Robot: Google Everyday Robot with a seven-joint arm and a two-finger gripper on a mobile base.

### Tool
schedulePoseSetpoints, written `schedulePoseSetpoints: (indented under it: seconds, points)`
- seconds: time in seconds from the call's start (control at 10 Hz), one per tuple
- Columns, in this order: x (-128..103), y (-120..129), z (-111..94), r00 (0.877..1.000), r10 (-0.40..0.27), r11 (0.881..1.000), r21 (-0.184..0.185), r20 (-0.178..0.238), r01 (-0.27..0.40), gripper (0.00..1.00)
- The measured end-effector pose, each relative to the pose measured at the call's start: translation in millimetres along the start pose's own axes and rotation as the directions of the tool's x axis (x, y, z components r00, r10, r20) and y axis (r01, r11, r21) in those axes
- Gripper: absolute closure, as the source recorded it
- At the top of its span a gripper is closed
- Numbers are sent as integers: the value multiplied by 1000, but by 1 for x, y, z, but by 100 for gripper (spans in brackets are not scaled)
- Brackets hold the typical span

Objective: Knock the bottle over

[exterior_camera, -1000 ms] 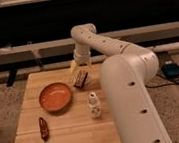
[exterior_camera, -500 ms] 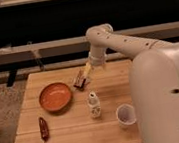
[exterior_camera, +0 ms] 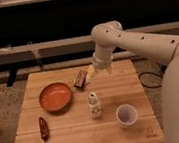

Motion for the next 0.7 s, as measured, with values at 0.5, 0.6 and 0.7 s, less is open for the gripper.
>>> schedulePoseSetpoints:
  seconds: [0.5,0.6,0.7]
  points:
    - [41,47,16,996,-10,996,-89,-93,2,20]
    - [46,58,18,995,-16,995,-104,-101,6,20]
    - [52,74,20,993,-27,993,-118,-111,14,20]
